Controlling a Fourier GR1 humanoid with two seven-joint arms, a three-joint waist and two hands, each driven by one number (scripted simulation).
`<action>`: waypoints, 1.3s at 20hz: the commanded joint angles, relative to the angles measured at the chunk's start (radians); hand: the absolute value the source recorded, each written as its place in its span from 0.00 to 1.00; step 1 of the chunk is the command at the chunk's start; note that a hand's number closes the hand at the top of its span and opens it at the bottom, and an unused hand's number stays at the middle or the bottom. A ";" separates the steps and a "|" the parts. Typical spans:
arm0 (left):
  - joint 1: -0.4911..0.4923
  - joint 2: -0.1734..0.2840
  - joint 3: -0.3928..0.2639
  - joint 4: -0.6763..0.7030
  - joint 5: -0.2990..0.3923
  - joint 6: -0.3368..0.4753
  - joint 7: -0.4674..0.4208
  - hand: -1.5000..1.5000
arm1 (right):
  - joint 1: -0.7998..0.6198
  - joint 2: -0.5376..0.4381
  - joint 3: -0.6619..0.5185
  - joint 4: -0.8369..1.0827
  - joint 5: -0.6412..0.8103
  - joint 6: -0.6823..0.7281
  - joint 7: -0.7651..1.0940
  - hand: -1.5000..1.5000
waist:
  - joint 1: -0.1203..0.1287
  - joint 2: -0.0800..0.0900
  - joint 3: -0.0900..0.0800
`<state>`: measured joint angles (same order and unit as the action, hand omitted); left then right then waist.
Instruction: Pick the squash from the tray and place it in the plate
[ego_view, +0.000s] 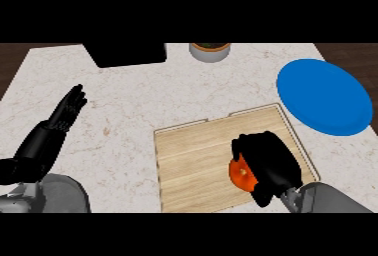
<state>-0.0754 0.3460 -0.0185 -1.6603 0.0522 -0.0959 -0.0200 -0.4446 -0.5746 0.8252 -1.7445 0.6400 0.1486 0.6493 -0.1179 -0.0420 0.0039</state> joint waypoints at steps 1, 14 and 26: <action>-0.003 -0.003 0.000 -0.013 0.004 -0.002 0.010 0.50 | 0.176 -0.149 0.000 -0.241 0.128 -0.172 0.002 1.00 | 0.005 0.014 -0.001; -0.022 -0.019 -0.022 -0.057 0.000 -0.041 0.013 0.50 | 0.693 -0.479 -0.349 -0.520 0.247 -0.583 0.016 1.00 | 0.086 0.035 -0.002; -0.053 -0.090 -0.070 -0.045 -0.083 -0.034 0.007 0.50 | 0.509 -0.303 -0.577 -0.128 -0.075 -0.563 -0.300 1.00 | 0.127 0.043 -0.003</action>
<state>-0.1548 0.2969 -0.0447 -1.6611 0.0168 -0.1567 -0.0190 0.1441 -0.9447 0.2811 -1.9862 0.6193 -0.4307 0.4254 -0.0035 0.0001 0.0007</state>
